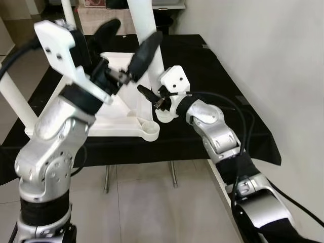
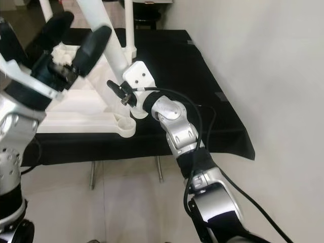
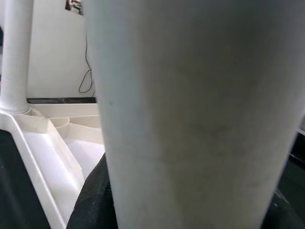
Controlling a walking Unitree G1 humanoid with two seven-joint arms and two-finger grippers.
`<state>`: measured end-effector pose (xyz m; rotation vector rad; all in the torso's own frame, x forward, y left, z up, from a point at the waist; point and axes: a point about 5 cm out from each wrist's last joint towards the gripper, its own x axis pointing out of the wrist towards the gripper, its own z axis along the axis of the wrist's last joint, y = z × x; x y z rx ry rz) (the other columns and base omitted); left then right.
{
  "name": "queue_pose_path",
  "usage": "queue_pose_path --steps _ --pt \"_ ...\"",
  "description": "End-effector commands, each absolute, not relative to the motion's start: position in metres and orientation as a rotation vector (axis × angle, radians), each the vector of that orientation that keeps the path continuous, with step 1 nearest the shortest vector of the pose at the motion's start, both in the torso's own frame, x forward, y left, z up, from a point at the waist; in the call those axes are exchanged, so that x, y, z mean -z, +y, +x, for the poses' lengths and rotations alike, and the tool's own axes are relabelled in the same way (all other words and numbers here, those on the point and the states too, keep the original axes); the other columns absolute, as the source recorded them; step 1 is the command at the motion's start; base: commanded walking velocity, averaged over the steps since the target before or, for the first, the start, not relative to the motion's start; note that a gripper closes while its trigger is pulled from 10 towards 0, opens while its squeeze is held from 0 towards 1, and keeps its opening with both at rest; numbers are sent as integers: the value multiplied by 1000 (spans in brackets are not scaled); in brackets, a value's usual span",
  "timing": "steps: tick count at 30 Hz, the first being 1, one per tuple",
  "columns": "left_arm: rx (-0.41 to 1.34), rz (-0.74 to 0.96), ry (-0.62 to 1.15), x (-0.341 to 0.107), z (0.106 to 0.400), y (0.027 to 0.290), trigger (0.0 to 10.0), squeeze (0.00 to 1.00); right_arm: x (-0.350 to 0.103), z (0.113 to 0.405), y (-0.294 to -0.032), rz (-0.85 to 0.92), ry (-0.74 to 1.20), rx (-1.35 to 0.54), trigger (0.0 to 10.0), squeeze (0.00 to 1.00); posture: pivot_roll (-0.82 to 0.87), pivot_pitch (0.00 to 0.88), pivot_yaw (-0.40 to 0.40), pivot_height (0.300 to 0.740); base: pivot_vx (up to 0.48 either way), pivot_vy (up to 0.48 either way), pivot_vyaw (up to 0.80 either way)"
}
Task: Building children table
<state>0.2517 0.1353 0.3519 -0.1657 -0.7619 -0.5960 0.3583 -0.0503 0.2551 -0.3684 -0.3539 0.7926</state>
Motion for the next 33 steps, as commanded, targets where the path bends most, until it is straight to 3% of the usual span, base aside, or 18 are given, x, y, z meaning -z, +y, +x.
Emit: queue_pose_path --steps 1,5,6,26,27,28,29,33 --pt "585 -203 -743 -350 256 138 10000 0 -256 352 -46 -379 -388 -834 10000 0 -60 28 -28 740 0 0 0" --pt "588 -233 -711 -344 261 139 9882 0 -253 346 -42 -389 -401 -877 10000 0 -63 26 -26 740 0 0 0" --pt "587 -242 -699 -342 262 139 0 0 -252 345 -41 -393 -402 -883 10000 0 -63 26 -26 740 0 0 0" --pt "644 -335 -627 -333 265 130 0 0 -250 344 -41 -431 -414 -886 10000 0 -58 16 -29 740 0 0 0" --pt "675 -335 -627 -333 263 128 0 0 -250 345 -41 -428 -410 -885 10000 337 -55 15 -33 740 0 0 0" --pt "697 -335 -627 -333 262 126 0 0 -251 346 -41 -426 -407 -885 10000 337 -55 15 -33 740 0 0 0" --pt "741 -323 -625 -332 259 124 0 0 -250 346 -40 -419 -396 -920 10000 1000 -51 12 -35 740 0 0 0" --pt "861 -277 -623 -331 249 120 0 0 -248 344 -36 -411 -357 -1012 10000 1000 -52 17 -38 740 0 0 0"
